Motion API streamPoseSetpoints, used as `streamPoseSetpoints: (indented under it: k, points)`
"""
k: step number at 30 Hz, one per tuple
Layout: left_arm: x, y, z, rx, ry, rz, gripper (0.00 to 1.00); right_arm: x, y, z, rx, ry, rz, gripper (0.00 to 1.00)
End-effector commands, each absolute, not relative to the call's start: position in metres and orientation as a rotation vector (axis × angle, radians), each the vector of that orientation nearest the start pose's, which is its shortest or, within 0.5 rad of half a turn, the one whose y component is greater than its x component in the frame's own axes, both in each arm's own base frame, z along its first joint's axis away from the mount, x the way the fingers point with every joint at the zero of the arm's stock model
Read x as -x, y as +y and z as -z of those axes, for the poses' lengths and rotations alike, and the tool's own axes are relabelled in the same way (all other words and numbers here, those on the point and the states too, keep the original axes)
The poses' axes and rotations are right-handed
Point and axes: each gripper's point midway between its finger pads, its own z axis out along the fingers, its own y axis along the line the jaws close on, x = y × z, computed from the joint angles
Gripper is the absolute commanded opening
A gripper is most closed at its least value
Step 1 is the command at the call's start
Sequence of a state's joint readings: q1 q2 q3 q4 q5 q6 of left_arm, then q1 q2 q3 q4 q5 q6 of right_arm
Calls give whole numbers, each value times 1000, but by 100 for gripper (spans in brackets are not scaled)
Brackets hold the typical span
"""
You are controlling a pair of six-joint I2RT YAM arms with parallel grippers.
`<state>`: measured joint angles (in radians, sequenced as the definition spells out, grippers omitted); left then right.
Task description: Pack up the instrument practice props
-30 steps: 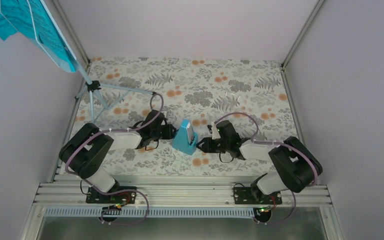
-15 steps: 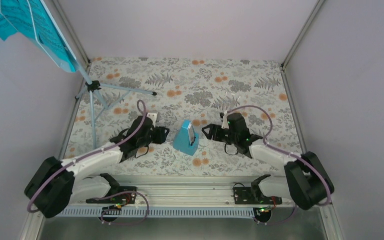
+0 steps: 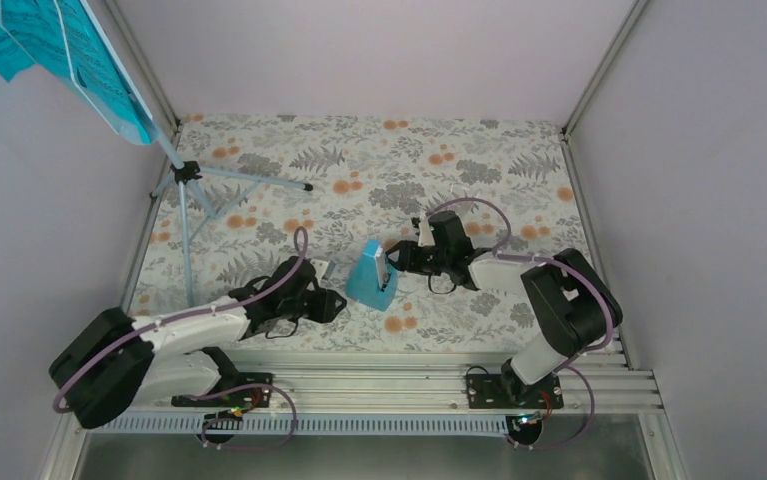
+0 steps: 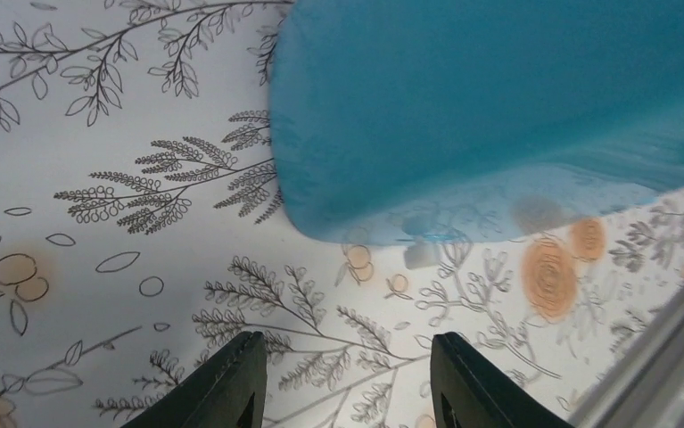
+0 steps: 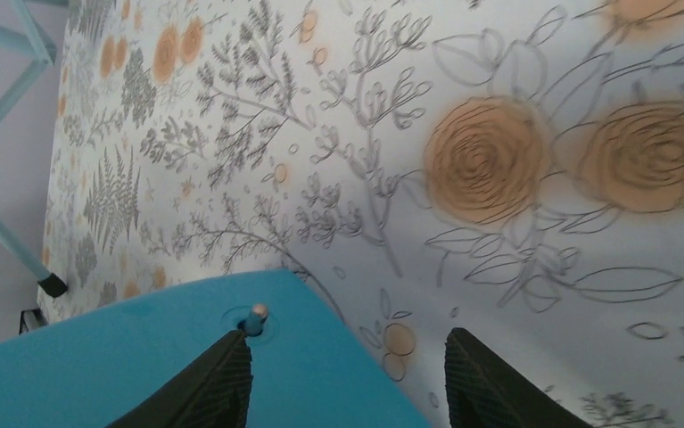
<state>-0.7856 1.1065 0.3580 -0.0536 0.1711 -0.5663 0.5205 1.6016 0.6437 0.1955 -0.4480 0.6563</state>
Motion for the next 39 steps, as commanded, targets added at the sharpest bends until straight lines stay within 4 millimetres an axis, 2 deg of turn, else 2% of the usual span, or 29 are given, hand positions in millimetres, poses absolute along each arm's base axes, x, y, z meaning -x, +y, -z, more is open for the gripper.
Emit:
streamPoseSetpoints:
  k: [1,5,11,13,18,21,24,26,29,31,33,35,37,39]
  points:
    - [-200,-241,-54,-356,2490,812,47,-285,265,-53,136,2504,-1071,50]
    - [-209,-251,-54,-353,2462,834,47,-272,263,-46,149,2516,-1071,46]
    - [-235,-244,-47,-307,2467,647,46,-251,258,-35,167,2543,-1073,43]
    - [-243,-247,-49,-342,2454,608,46,-242,256,-35,176,2534,-1081,42]
    - [-268,-268,-67,-404,2385,586,47,-221,255,-41,225,2480,-1096,43]
    - [-283,-272,-70,-429,2371,522,47,-213,256,-44,254,2452,-1101,43]
    - [-296,-279,-81,-449,2340,492,47,-208,262,-51,288,2419,-1113,43]
    - [-303,-277,-91,-438,2313,457,47,-207,263,-58,292,2395,-1111,43]
    - [-311,-252,-107,-358,2284,365,50,-212,253,-76,268,2322,-1060,48]
    - [-315,-227,-122,-290,2260,337,65,-216,240,-91,251,2263,-987,61]
    - [-318,-211,-151,-272,2205,361,74,-218,231,-120,270,2152,-958,72]
    - [-320,-203,-185,-294,2138,407,85,-219,226,-145,313,2055,-934,86]
    - [-320,-204,-217,-355,2094,486,93,-215,229,-172,395,1945,-945,97]
    - [-322,-207,-238,-425,2100,530,97,-210,234,-199,489,1824,-962,100]
